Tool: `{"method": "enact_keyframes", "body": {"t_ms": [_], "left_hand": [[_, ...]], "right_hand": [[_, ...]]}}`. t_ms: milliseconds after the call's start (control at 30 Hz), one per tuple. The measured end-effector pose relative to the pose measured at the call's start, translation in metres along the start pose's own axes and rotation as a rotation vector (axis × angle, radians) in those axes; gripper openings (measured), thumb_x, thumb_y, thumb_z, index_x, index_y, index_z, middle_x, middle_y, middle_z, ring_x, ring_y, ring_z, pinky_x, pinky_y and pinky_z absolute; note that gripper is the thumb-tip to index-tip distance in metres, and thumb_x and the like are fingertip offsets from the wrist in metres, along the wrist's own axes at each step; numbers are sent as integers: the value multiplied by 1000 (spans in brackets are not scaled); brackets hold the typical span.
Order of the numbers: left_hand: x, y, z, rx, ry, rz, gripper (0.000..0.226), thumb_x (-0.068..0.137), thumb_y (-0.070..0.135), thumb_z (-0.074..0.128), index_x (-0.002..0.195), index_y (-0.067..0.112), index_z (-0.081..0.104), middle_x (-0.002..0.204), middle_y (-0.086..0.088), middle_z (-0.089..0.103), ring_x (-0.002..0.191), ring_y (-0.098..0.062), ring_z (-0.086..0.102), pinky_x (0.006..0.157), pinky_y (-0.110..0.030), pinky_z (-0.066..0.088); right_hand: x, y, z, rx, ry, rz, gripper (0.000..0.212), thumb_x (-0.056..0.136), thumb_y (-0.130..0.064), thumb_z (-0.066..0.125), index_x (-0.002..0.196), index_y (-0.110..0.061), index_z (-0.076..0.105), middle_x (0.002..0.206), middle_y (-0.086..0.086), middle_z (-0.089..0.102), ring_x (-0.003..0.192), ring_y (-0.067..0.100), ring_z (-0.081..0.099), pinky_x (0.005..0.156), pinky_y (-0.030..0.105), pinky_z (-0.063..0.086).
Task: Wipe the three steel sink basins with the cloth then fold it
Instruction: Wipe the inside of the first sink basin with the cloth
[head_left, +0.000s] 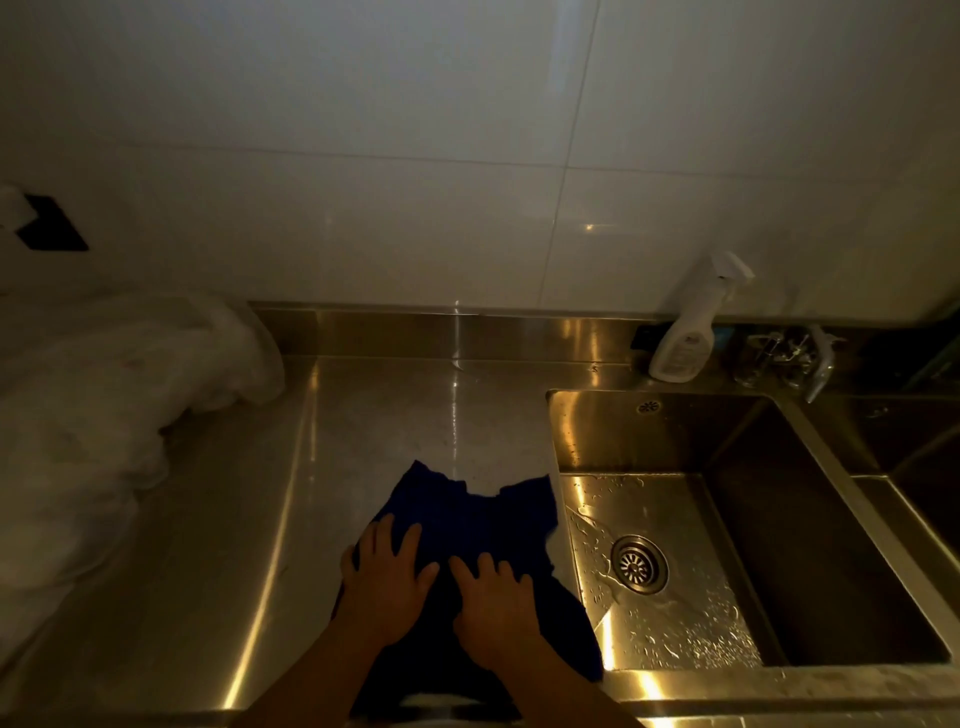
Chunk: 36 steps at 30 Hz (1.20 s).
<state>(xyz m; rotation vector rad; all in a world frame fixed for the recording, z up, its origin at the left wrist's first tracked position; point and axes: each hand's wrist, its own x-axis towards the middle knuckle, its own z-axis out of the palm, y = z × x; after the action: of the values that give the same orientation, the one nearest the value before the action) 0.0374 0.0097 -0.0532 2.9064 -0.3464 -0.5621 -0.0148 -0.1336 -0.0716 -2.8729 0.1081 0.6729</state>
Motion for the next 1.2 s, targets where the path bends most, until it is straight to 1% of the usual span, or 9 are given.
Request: {"method": "enact_keyframes", "body": {"t_ms": [200,267,500,567,633,700,833,1000,1200], "left_hand": [[-7,19,4,-11,11,-6,129,41,81,-38,150,32,8,160,-6,-1,146,-24,4,117,-51,9],[-9,27,5,3,14,-12,134,35,78,-44,150,32,8,160,-6,0,146,-24,5,117,-50,9],[-13,60,5,53,56,-35,137,33,73,-48,150,31,8,159,-7,2,146,-24,5,116,-49,11],[-12,75,5,45,69,-37,117,52,75,-37,150,29,7,159,-8,1,146,-26,5,116,-50,10],[-10,92,8,43,90,-43,77,85,68,-4,150,30,7,160,-8,0,146,-25,3,117,-52,9],[-8,110,12,35,114,-47,60,96,56,18,150,30,9,159,-8,1,146,-25,4,117,-52,7],[-7,146,15,19,156,-31,58,97,54,22,150,31,12,159,-7,2,145,-26,5,116,-51,7],[-6,177,16,36,168,-10,56,97,53,24,148,32,14,159,-6,2,145,-26,5,116,-51,9],[2,203,20,32,165,89,58,96,52,27,149,31,15,159,-6,2,145,-26,4,116,-50,8]], "right_hand": [[-10,13,3,-32,37,-57,72,88,-22,60,148,-26,20,140,16,38,127,34,37,104,51,28],[-13,19,2,-44,43,-65,73,87,-22,63,147,-25,22,139,17,39,127,34,38,105,51,27],[-26,64,-9,1,174,-78,47,91,-20,54,136,-22,39,132,14,44,122,31,40,103,47,28],[-31,84,-16,42,259,-70,39,93,-23,48,131,-22,42,128,11,47,117,29,44,98,43,32],[-36,106,-22,85,339,-61,34,94,-26,46,127,-23,46,124,9,50,113,28,47,95,41,35],[-41,130,-30,113,410,-50,31,91,-24,49,123,-22,51,118,7,54,108,28,52,91,39,40],[-47,173,-43,167,568,-31,23,83,-15,64,106,-17,65,97,7,63,83,25,63,68,34,51],[-51,223,-53,240,619,49,23,95,-22,48,117,-23,57,107,1,58,88,13,52,75,22,44],[-54,267,-59,235,554,191,29,99,-24,39,126,-24,50,115,0,55,98,15,53,79,24,44]]}}
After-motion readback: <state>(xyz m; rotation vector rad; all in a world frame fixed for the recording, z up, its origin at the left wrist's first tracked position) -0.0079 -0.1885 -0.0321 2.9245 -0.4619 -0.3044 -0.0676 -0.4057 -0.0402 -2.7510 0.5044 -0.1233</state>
